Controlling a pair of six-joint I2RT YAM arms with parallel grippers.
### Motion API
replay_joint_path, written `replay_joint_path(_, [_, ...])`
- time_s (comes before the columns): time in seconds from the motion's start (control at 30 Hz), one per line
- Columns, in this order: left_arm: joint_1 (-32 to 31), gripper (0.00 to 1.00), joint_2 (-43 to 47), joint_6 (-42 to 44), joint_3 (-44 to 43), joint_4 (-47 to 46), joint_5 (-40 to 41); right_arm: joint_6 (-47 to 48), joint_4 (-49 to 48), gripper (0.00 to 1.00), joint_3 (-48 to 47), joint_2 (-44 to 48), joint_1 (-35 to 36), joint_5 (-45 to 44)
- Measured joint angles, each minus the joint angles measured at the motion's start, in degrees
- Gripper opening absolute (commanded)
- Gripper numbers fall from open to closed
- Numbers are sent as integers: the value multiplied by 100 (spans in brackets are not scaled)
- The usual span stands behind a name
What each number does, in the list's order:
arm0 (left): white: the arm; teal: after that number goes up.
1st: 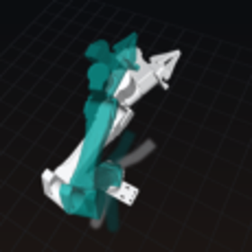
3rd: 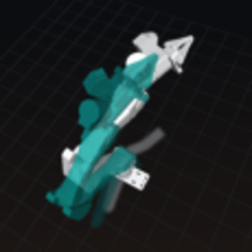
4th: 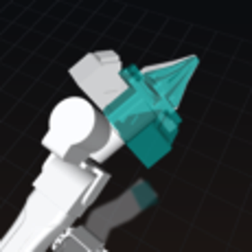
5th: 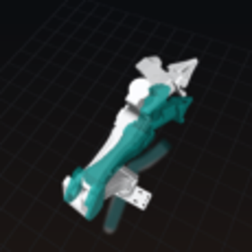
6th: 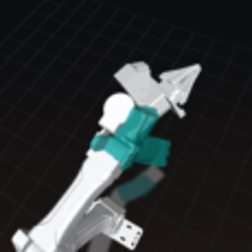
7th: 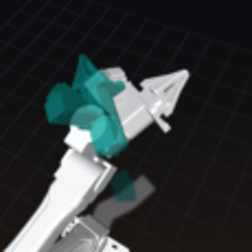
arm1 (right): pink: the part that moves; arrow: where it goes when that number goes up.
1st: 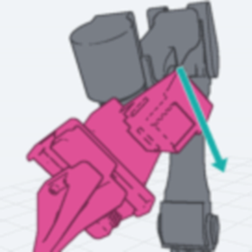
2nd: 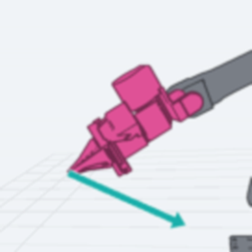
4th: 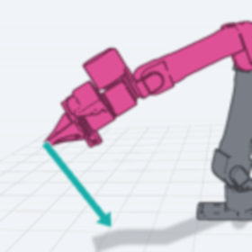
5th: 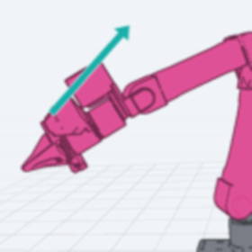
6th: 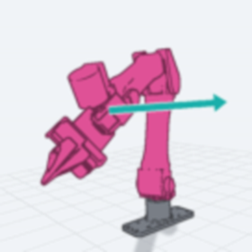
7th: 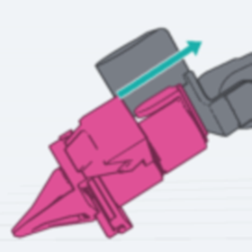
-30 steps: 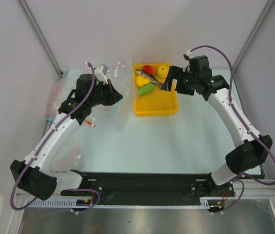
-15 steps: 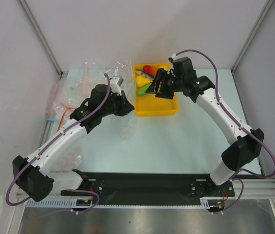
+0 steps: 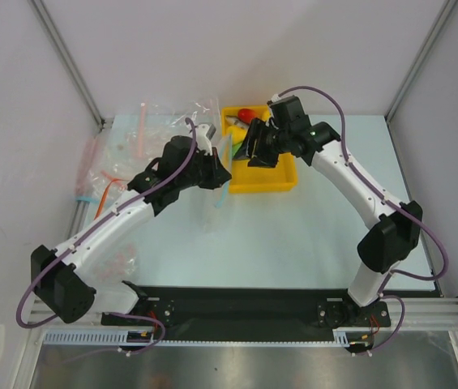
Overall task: Place the food in the zip-top bag and seal the zipper
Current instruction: Unzip the zipper food storage bag at the center of the board.
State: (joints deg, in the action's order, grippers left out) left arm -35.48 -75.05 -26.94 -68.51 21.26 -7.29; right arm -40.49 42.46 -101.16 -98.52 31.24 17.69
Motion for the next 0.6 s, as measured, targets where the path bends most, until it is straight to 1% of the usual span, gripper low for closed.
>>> replay_joint_path(0.17, [-92,0,-125,13,-133,-11,114,0,160,54,-238,-254,72,20])
replay_joint_path(0.43, [-199,0,-227,70,-205,-22,175,2,297,50,-269,-337,118,90])
replay_joint_path(0.5, [-225,0,-249,105,-212,-22,203,4,304,47,-269,-350,127,103])
replay_joint_path(0.53, [-243,0,-260,118,-212,-22,221,9,308,43,-271,-361,133,109])
replay_joint_path(0.6, [-271,0,-278,157,-212,-20,240,13,308,41,-273,-393,149,127])
